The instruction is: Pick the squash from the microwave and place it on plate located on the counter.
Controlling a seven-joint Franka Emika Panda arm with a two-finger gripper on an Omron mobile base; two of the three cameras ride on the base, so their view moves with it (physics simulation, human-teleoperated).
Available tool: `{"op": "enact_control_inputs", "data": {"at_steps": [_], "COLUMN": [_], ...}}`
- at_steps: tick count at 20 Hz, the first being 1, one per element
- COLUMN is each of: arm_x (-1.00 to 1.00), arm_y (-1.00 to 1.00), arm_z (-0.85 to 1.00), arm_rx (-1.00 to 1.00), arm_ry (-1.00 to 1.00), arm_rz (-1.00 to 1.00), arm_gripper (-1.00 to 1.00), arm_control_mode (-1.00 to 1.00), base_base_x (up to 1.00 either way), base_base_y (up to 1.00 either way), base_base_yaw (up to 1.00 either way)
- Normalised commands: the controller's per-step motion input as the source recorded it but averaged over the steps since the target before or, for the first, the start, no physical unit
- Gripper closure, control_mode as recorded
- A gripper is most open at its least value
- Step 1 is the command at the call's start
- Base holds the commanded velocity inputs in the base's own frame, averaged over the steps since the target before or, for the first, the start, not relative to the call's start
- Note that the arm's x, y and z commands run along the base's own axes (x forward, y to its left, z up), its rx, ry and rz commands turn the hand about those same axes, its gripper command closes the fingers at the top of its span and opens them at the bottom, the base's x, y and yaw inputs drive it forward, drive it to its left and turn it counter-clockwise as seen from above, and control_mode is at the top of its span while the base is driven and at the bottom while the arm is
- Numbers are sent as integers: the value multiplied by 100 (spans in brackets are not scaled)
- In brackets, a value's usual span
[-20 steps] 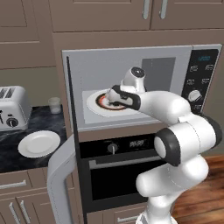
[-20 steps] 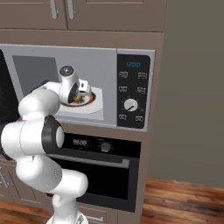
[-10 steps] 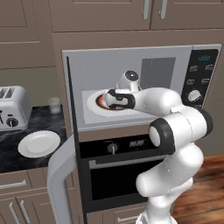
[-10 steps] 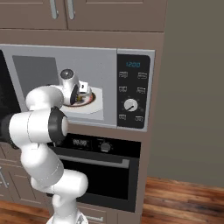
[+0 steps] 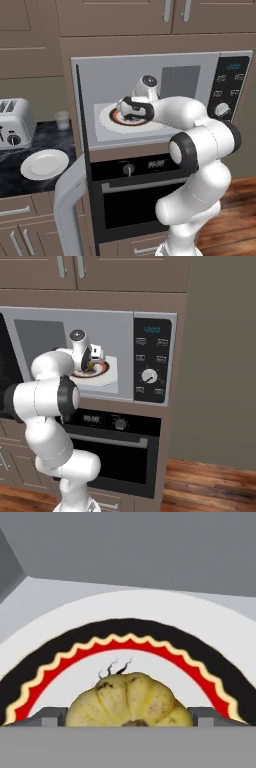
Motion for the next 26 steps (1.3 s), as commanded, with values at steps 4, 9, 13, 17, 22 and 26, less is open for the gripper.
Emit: {"op": "enact_control_inputs", "data": {"at_steps": [4,9,13,17,22,26], "arm_x": [-49,-100,-100,-100,-100,-100], "arm_y": [-8,-41,-64,-62,-9,-10], "arm_z": [0,0,31,66,96,87], "arm_rx": [0,0,5,4,0,0], "arm_ry": [-2,-13,-25,-11,-1,9], "arm_rz": [0,0,-3,-6,-5,-4], "arm_gripper": [100,100,100,100,100,100], "arm_control_mode": [-100,-100,-100,-100,-100,-100], "base_base_x": [0,0,0,0,0,0], "base_base_y": [0,0,0,0,0,0], "base_base_yaw": [0,0,0,0,0,0]}}
